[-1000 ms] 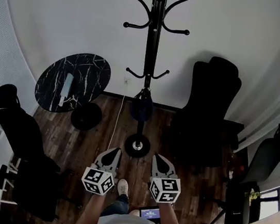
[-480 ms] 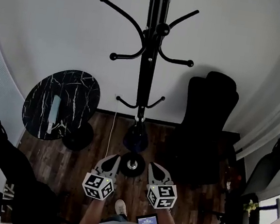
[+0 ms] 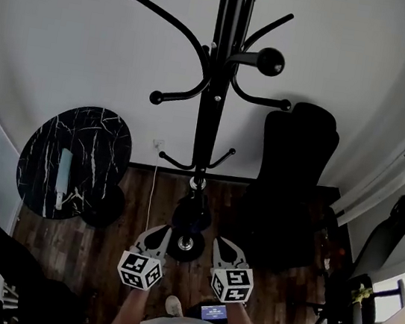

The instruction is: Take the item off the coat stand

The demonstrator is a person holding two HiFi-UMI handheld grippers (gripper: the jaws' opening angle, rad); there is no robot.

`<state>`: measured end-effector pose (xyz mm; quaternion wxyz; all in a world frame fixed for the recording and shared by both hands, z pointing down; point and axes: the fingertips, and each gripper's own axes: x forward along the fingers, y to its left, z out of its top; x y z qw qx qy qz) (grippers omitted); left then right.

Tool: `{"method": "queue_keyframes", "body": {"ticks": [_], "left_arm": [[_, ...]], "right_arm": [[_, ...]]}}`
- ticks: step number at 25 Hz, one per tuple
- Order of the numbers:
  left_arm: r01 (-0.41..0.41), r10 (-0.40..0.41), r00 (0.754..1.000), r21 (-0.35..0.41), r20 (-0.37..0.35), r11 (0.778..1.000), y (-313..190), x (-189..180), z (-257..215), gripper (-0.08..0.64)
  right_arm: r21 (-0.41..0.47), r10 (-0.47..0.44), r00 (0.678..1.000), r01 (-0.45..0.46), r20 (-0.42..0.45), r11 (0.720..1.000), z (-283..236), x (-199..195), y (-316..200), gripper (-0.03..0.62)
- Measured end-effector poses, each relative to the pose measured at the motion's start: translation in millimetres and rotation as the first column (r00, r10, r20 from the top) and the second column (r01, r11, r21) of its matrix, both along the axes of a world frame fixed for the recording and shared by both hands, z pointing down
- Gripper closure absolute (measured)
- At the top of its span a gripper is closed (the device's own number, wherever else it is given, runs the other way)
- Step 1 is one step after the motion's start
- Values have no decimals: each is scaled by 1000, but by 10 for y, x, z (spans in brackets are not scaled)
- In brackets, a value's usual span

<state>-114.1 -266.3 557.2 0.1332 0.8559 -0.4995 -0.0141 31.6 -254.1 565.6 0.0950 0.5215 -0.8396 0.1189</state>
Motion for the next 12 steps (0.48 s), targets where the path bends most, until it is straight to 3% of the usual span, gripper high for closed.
{"method": "queue_keyframes", "body": {"ticks": [12], "left_arm": [[-26,26,999,0,37,1000,-132,58,114,538]], "right_arm": [[-24,-26,1000,26,2,999,130,-74,-155,580]]}}
